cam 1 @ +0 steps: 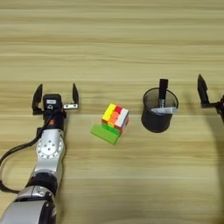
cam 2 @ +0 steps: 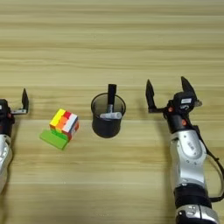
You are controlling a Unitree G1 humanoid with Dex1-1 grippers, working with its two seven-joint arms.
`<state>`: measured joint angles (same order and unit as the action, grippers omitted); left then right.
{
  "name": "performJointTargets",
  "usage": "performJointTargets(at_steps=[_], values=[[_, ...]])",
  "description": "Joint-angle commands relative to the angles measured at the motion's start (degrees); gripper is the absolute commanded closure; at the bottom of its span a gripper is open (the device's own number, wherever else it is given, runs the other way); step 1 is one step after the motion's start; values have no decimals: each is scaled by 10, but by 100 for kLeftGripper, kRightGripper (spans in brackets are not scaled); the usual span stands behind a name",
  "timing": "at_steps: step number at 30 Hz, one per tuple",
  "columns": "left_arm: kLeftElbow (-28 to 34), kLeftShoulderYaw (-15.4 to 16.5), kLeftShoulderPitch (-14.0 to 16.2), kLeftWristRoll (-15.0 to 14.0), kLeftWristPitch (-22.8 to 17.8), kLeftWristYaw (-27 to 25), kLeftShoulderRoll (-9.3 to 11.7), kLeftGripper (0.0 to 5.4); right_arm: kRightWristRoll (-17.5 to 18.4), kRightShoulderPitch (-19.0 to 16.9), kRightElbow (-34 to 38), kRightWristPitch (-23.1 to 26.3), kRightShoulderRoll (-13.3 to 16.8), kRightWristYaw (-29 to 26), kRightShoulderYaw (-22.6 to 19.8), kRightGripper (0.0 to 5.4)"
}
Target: Move the objects on the table
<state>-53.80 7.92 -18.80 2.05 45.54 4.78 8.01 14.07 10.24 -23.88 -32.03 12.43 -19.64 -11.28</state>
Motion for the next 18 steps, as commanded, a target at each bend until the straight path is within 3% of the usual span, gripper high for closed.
performJointTargets(at_steps=[1, 9, 18], values=[[4, -4, 5, 5, -6, 4, 0, 0, 28, -48, 107, 40, 1, -25, 17, 2], [5, -5, 4, 6, -7, 5, 0, 0, 60, -121, 233, 87, 4, -53, 33, 2], [3, -7, 4, 7, -8, 5, 2, 0, 92, -159, 326, 116, 0, -82, 58, 2]])
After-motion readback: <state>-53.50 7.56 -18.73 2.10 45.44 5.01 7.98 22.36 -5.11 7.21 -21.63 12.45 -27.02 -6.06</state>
